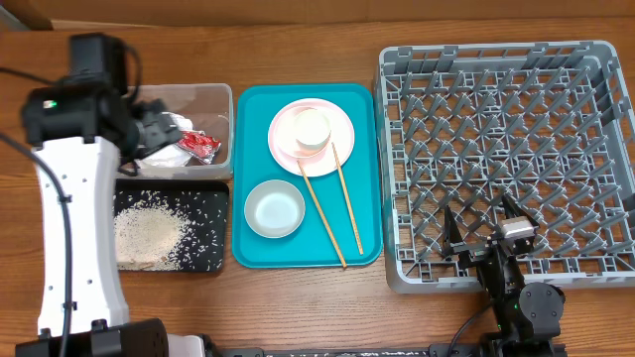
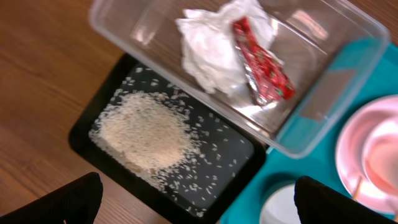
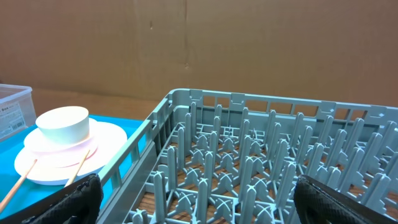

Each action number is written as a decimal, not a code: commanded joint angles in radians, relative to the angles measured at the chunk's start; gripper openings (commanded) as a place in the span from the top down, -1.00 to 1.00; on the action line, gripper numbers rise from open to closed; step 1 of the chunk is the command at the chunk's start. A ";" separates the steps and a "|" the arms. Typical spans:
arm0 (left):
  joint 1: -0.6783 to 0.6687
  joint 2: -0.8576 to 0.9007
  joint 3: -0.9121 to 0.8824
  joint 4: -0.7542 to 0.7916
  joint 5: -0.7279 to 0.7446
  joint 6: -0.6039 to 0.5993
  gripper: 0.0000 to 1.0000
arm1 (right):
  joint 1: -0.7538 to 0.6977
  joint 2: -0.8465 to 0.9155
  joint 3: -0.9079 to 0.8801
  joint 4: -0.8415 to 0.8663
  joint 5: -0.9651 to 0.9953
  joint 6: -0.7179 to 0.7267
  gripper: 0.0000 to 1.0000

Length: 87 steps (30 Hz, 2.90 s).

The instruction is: Sort waste into correct bins and load items into the dishwasher

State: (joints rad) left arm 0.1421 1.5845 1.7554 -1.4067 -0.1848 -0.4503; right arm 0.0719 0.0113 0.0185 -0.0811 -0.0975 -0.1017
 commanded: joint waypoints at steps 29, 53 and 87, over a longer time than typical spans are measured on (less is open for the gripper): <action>0.106 0.006 0.014 0.000 -0.006 -0.003 -1.00 | -0.001 0.205 0.558 -0.220 -0.219 0.340 -1.00; 0.106 0.006 0.014 0.000 -0.006 -0.003 -1.00 | 0.072 1.069 1.250 -0.762 -1.053 0.541 0.17; 0.106 0.006 0.014 0.000 -0.006 -0.003 -1.00 | 0.830 1.757 1.250 -0.779 0.280 0.731 0.59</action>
State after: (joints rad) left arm 0.2447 1.5871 1.7554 -1.4067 -0.1844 -0.4503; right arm 0.9024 1.7306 1.2476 -0.8696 0.1448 0.6212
